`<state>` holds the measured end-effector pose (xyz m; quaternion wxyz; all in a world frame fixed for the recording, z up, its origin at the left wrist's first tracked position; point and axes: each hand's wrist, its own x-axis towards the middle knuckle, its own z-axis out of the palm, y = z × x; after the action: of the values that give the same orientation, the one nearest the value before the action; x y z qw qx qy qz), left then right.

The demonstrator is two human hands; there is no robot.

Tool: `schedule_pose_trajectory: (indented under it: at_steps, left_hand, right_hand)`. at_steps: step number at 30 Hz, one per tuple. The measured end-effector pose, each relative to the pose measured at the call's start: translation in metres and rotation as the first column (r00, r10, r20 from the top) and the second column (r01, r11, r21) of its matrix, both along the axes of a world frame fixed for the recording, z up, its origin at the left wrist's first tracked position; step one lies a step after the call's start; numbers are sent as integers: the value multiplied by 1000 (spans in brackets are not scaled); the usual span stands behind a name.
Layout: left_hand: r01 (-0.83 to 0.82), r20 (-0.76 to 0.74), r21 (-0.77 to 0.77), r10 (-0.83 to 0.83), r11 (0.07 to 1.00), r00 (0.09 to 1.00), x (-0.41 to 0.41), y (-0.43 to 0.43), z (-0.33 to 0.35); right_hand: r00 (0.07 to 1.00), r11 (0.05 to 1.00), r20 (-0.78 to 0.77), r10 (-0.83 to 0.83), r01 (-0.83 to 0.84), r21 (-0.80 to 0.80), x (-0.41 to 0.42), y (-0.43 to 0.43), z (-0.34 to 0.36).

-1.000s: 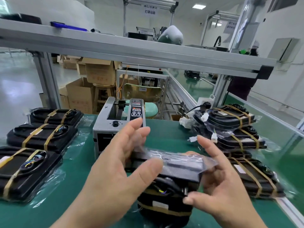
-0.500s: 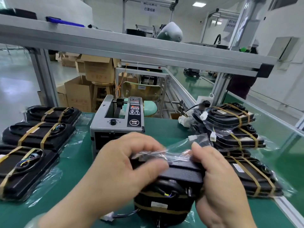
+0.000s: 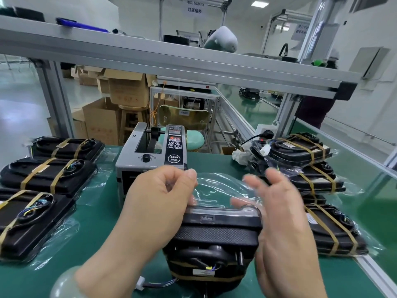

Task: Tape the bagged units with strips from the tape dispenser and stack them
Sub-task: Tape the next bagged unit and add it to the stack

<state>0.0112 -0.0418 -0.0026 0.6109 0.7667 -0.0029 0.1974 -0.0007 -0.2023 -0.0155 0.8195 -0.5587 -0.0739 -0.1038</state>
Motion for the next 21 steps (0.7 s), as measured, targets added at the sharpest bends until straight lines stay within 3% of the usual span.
schedule_pose_trajectory:
  at_steps: [2, 3, 5, 8, 10, 15, 21]
  left_hand:
    - [15, -33, -57, -17, 998, 999, 0, 1, -1]
    - [23, -56, -107, -29, 994, 998, 2, 1, -1]
    - [64, -134, -203, -92, 977, 987, 5, 1, 1]
    - [189, -200, -399, -286, 897, 937, 7, 7, 6]
    - [203, -181, -472, -320, 858, 930, 6, 18, 5]
    - [-129, -336, -534, -69, 836, 939, 14, 49, -24]
    - [-279, -485, -603, -66, 747, 872, 26, 53, -47]
  right_hand:
    - [969, 951, 242, 49, 29, -308, -4, -10, -5]
    - [937, 879, 327, 124, 49, -474, -6, -14, -7]
    - [906, 769, 351, 238, 45, -638, -7, -21, -10]
    - [938, 772, 177, 299, -129, -622, -5, -26, -8]
    - [972, 814, 143, 186, -71, -576, -3, -28, -11]
    - [972, 896, 202, -119, 193, -400, 0, -25, -21]
    - [945, 894, 257, -204, 286, -344, -3, -13, -24]
